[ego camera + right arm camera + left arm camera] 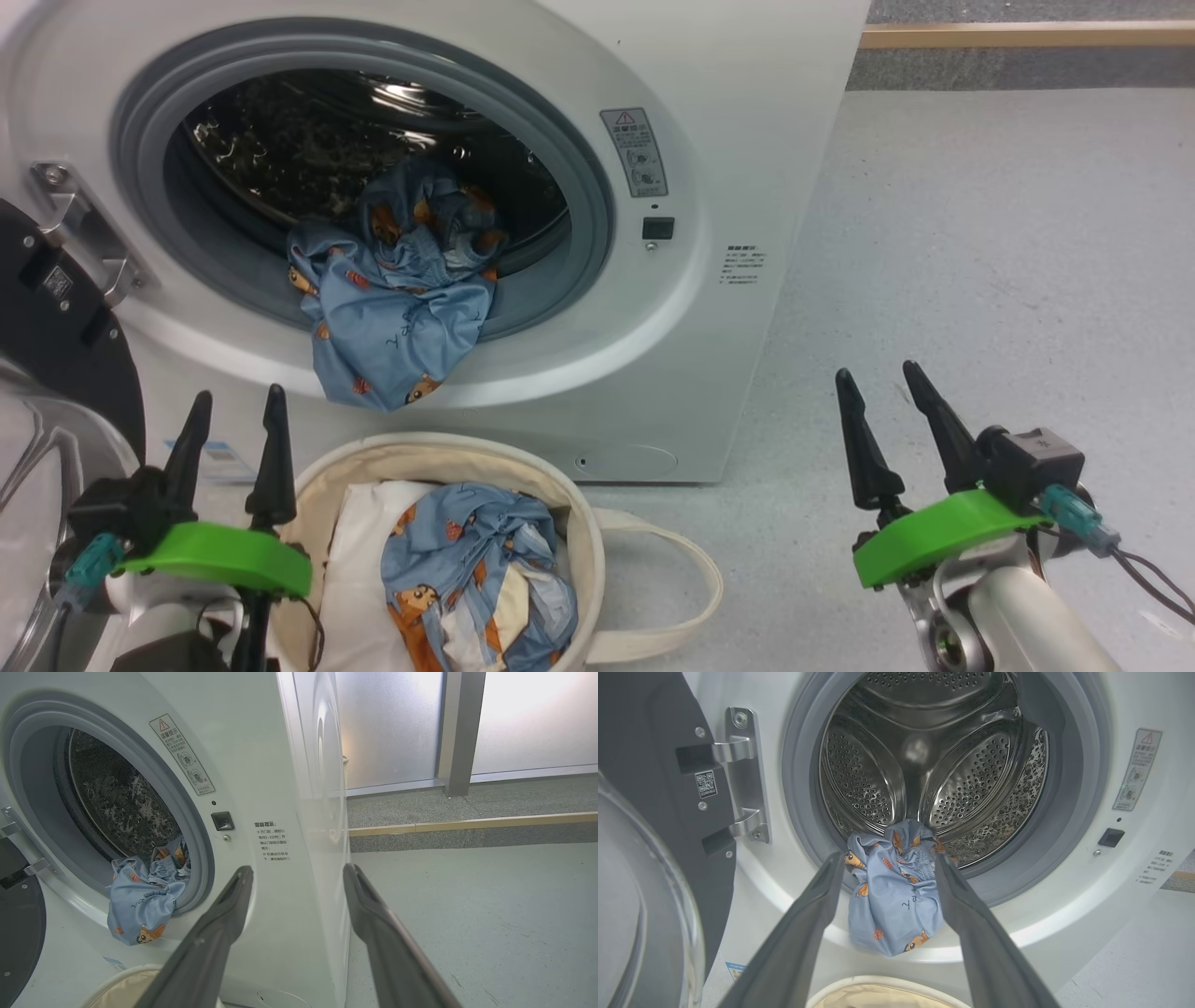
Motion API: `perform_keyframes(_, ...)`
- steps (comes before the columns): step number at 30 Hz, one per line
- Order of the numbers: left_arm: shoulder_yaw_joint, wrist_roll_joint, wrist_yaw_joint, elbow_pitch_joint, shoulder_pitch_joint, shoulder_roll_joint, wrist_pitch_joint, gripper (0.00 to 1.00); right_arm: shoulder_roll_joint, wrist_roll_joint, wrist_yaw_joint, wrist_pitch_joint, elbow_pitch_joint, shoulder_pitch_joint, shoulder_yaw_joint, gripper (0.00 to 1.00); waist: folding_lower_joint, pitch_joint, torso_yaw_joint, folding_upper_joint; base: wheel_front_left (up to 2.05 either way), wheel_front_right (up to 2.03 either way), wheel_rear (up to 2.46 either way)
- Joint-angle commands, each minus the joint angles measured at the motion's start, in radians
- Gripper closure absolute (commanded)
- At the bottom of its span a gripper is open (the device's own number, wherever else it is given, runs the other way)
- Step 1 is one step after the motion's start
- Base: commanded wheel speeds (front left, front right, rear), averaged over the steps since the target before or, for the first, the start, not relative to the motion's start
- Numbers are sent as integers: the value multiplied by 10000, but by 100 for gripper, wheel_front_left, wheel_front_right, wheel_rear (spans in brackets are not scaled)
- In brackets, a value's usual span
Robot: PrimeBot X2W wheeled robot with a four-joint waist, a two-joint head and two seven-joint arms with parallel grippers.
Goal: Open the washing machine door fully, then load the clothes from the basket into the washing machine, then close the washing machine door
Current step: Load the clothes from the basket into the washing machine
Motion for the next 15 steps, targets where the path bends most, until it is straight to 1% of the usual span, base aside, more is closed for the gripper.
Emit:
perform_keyframes(1,365,89,-52,-237,-262,152,-120,0,-79,14,4,-124,-285,-176,175,0,0,6,0,-1,0,0,0)
perform_keyframes(9,332,61,-56,132,-328,118,-120,0,-83,14,4,-124,-308,-205,210,0,0,133,-26,-1,0,0,0)
perform_keyframes(13,241,-95,-57,678,-493,143,-120,0,-58,-3,4,-124,-321,-270,233,0,0,327,-89,-1,0,0,0)
perform_keyframes(15,233,-372,-58,1138,-676,139,-120,0,-35,-15,4,-124,-329,-333,246,0,0,468,-150,-1,0,0,0)
